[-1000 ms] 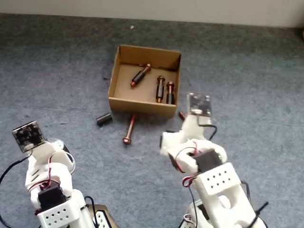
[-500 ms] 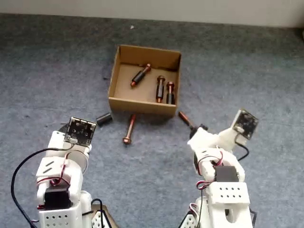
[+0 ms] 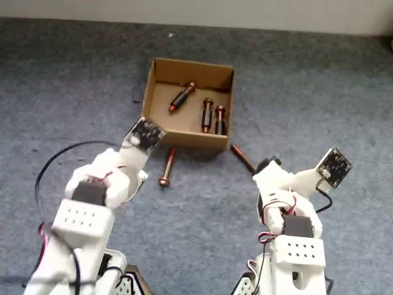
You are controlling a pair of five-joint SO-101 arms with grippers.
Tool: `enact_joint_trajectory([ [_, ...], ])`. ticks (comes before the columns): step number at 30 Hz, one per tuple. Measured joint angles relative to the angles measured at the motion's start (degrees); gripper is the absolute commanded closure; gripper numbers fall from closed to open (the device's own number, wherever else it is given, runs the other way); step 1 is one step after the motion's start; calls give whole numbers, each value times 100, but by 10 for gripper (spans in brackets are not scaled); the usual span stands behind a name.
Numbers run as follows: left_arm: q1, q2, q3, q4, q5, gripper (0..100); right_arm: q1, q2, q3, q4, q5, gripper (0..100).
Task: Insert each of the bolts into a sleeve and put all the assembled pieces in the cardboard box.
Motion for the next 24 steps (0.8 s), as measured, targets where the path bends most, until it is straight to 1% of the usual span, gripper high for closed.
enact_joint_trajectory([
  [7,220,2822,-1336,0,9,979,0,0,0,0,0,995],
  [12,246,4176,-2013,-9,9,979,0,0,0,0,0,995],
  [15,308,4853,-2426,-9,185,979,18,0,0,0,0,995],
  [18,563,5503,-2831,-9,404,980,176,0,0,0,0,995],
  [21,1029,6075,-3174,-9,571,980,360,0,0,0,0,995],
  [24,1538,6268,-3455,35,879,980,563,0,0,0,0,995],
])
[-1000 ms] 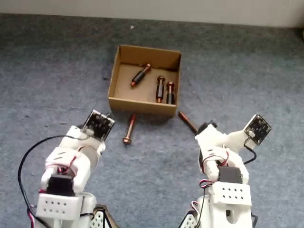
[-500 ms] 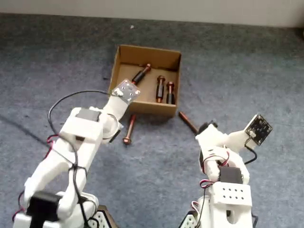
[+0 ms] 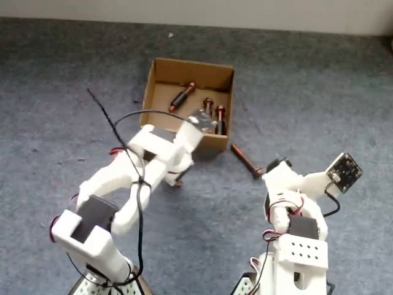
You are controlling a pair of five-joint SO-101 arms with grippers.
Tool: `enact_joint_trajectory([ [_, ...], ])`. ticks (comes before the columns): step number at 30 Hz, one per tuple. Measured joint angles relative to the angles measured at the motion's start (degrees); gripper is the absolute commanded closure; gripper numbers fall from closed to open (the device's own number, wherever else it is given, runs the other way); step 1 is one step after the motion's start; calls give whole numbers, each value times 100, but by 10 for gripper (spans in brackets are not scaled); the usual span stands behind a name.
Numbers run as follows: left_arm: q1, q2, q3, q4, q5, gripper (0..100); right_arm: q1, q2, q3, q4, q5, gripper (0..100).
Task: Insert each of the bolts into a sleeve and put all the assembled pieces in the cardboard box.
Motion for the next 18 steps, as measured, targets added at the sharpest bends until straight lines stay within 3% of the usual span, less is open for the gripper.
enact_joint_trajectory([
  [8,1512,0,-993,571,862,980,774,0,0,0,-369,995],
  [16,1556,9,-2136,1240,1020,976,1231,0,0,0,-659,995],
  [18,1556,18,-2418,1503,774,976,1266,0,0,0,-668,995],
])
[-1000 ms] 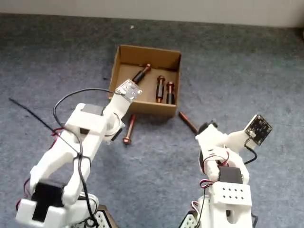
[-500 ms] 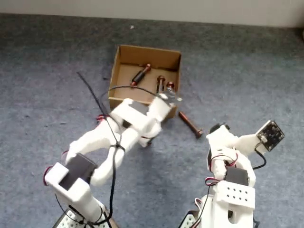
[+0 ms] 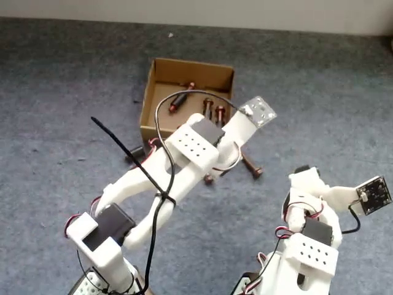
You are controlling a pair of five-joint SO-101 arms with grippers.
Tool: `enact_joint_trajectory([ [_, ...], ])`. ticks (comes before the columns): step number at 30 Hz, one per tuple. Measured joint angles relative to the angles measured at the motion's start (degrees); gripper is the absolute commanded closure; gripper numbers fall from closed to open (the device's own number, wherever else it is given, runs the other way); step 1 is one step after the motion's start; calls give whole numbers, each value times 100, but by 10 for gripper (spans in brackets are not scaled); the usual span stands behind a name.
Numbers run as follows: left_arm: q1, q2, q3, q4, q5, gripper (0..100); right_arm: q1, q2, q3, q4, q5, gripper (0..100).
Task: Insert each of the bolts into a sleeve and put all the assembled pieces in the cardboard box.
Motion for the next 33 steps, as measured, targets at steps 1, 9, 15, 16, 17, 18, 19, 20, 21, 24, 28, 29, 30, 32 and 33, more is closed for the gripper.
enact_joint_trajectory([
  [1,-9,0,-132,185,-281,976,0,0,0,0,0,995],
  [9,-185,62,-791,1495,-3534,931,-9,0,0,-396,0,995],
  [15,-536,62,-791,1749,-4905,803,-9,0,0,-668,0,995],
  [16,-589,62,-791,1749,-4941,803,-9,0,0,-668,0,995],
  [17,-642,62,-791,1749,-4976,800,-9,0,0,-668,0,995],
  [18,-677,62,-791,1749,-4993,796,-9,0,0,-668,0,995],
  [19,-686,105,-800,1749,-5002,795,-9,0,0,-668,0,995],
  [20,-686,176,-800,1749,-5020,797,-9,0,0,-668,0,995],
  [21,-677,281,-800,1749,-5046,797,-9,0,0,-668,0,995],
  [24,-651,738,-800,1714,-5363,797,-9,0,0,-686,0,995],
  [28,-668,1389,-800,1275,-5591,797,-9,0,0,-686,0,995],
  [29,-668,1486,-800,1152,-5609,797,-9,0,0,-686,0,995],
  [30,-668,1565,-800,1046,-5618,797,-9,0,0,-686,0,995],
  [32,-651,1644,-905,941,-5618,797,-9,0,0,-686,0,995],
  [33,-642,1670,-949,897,-5618,797,-9,0,0,-686,0,995],
])
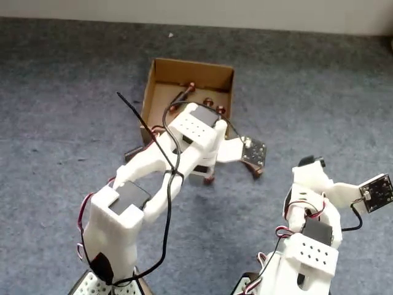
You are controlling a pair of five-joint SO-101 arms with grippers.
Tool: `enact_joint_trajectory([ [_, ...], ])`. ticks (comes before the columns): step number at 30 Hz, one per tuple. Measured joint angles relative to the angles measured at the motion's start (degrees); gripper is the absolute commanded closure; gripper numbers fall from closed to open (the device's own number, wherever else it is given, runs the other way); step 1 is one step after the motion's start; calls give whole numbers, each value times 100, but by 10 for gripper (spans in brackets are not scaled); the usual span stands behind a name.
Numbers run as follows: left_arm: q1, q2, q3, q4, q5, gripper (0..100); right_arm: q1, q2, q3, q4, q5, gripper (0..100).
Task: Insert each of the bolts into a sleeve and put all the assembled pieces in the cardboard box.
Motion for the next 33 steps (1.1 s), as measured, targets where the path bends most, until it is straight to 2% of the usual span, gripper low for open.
enact_joint_trajectory([
  [16,141,651,-211,-818,-9,800,0,0,0,0,0,995],
  [25,167,765,-202,-905,-9,997,0,0,0,0,0,995],
  [33,237,765,-211,-923,-9,994,0,0,0,0,0,995],
])
